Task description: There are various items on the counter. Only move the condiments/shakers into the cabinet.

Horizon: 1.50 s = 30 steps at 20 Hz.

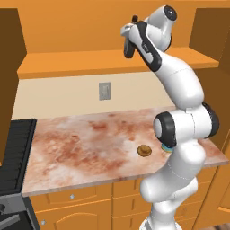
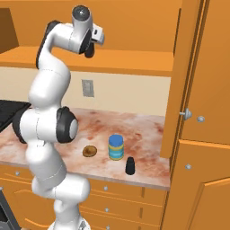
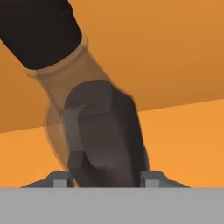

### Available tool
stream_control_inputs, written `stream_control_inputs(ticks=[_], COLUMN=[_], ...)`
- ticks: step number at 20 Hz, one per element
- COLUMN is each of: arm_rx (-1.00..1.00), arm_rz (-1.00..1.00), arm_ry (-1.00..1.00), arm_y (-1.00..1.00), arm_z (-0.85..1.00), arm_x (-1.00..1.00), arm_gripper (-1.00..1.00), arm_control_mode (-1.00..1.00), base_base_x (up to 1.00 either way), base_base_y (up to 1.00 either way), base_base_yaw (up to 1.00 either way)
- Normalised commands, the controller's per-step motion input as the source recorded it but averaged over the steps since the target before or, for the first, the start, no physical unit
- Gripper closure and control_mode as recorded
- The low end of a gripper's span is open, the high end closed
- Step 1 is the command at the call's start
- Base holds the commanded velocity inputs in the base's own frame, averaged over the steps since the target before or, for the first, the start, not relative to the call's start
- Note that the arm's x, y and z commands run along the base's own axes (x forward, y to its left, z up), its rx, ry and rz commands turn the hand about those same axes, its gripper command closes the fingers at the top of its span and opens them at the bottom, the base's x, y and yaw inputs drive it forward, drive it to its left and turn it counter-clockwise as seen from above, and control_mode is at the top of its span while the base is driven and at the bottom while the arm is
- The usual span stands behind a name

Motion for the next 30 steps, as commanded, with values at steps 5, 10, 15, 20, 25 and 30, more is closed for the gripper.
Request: stream_control_inputs(ticks=[5, 10, 15, 20, 25, 30], arm_rx=[0.0, 0.0, -0.01, -0.07, -0.12, -0.1], arm_rz=[0.0, 0.0, 0.0, 0.0, 0.0, 0.0], arm_ry=[0.0, -0.03, -0.14, -0.04, -0.02, -0.01], arm_y=[0.0, 0.0, 0.02, 0.0, 0.0, -0.01], arm_z=[0.0, 0.0, -0.01, -0.33, -0.86, -0.91], arm_x=[0.03, -0.29, -0.8, -1.0, -1.0, -1.0], arm_gripper=[-1.0, -1.0, -1.0, -1.0, -1.0, -1.0], arm_control_mode=[-1.0, -1.0, -1.0, -1.0, -1.0, -1.0], base_base_x=[0.0, 0.0, 0.0, 0.0, 0.0, 0.0], base_base_y=[0.0, 0.0, 0.0, 0.0, 0.0, 0.0], base_base_yaw=[0.0, 0.0, 0.0, 0.0, 0.0, 0.0])
